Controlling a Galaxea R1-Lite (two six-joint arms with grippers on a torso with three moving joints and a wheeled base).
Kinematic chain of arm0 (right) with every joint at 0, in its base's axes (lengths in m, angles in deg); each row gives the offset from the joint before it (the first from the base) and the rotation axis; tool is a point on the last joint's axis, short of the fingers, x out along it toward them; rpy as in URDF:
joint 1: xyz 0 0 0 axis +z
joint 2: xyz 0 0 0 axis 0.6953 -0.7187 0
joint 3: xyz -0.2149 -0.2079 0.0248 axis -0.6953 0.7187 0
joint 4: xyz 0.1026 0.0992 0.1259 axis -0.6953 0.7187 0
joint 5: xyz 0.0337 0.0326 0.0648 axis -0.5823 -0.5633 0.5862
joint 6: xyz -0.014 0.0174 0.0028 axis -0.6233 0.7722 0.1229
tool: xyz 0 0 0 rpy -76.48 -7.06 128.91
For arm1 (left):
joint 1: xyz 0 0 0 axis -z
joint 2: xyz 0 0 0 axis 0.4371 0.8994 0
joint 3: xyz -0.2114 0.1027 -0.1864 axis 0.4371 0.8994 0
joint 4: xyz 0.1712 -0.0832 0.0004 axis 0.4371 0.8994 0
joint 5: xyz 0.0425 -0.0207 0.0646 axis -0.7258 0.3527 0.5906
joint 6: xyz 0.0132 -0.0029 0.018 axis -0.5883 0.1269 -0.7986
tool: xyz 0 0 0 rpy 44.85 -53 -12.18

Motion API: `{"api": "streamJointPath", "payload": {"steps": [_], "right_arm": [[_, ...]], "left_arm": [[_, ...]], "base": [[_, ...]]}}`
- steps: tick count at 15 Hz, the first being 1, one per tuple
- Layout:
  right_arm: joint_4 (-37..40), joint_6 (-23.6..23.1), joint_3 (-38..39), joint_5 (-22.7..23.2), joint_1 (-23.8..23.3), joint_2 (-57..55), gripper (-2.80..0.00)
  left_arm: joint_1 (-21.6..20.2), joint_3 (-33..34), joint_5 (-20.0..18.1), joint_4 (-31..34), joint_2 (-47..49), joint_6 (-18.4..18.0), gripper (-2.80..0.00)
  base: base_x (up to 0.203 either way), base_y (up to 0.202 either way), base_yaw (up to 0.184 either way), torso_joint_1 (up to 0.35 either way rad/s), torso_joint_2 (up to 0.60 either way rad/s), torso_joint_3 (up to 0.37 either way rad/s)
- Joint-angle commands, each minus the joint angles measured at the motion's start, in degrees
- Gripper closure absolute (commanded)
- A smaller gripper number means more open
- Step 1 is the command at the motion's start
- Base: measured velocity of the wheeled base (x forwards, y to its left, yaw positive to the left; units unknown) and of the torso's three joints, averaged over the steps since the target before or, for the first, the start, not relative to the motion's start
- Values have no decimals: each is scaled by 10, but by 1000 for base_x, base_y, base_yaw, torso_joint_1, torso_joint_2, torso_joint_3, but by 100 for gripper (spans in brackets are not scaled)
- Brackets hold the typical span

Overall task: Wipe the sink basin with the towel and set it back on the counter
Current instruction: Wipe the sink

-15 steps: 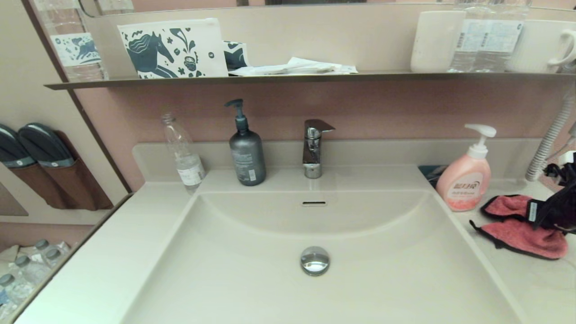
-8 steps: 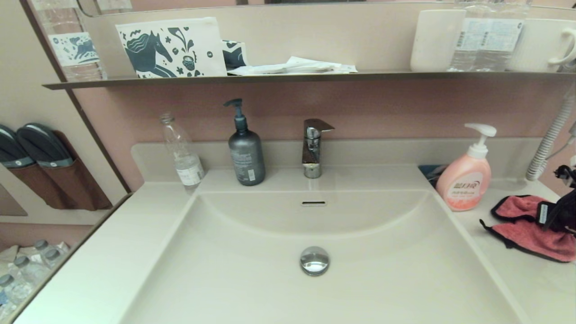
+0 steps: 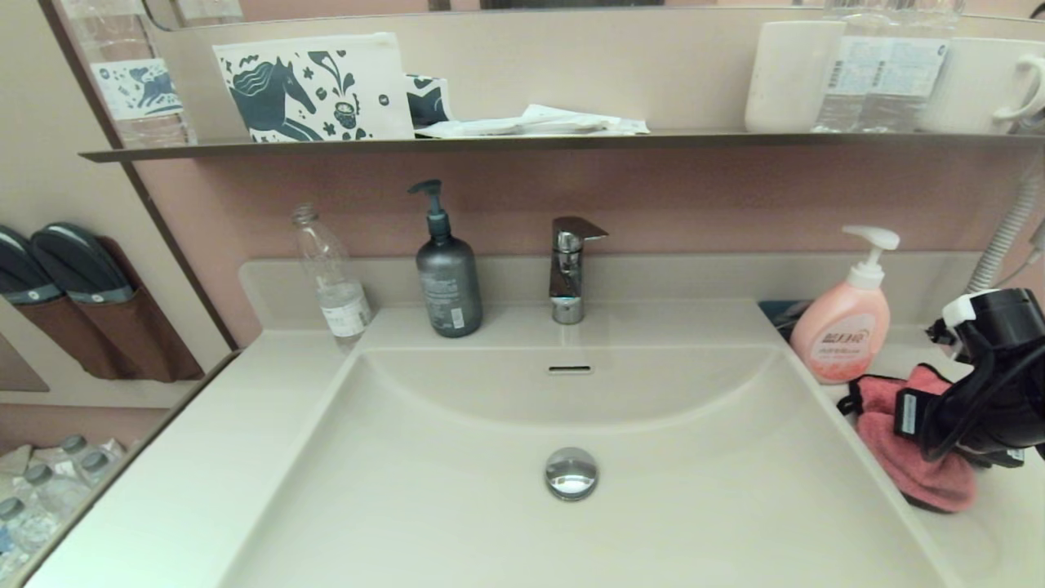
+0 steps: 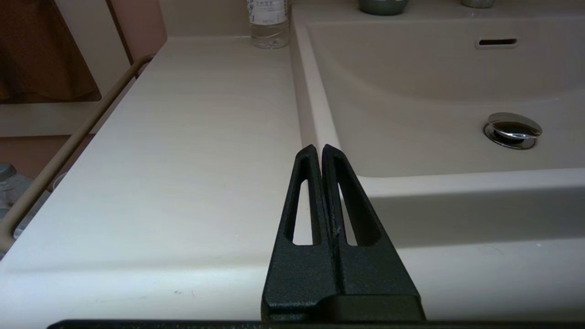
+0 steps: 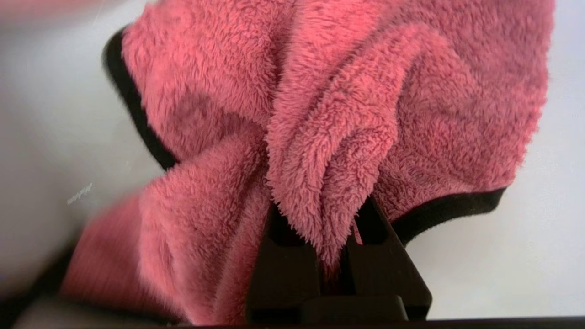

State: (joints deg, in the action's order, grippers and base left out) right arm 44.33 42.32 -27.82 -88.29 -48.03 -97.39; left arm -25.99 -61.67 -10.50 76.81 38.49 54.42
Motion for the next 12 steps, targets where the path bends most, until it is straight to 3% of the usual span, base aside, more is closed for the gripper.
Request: {"api": "streamJointPath", "payload": {"steps": [1, 4, 9, 12], "right_arm": [[10, 5, 53, -2, 27, 42, 0], [39, -20, 86, -8, -11, 72, 0], [50, -118, 92, -8, -169, 75, 0], [18, -164, 72, -8, -243, 40, 0]], "left_arm": [[0, 0, -1, 0, 0, 0, 0], [0, 0, 0, 0, 0, 0, 0], [0, 0, 0, 0, 0, 0, 0], [0, 0, 0, 0, 0, 0, 0]], "base": [[0, 0, 0, 0, 0, 0], [0, 0, 0, 0, 0, 0], [0, 0, 0, 0, 0, 0], [0, 0, 0, 0, 0, 0]]}}
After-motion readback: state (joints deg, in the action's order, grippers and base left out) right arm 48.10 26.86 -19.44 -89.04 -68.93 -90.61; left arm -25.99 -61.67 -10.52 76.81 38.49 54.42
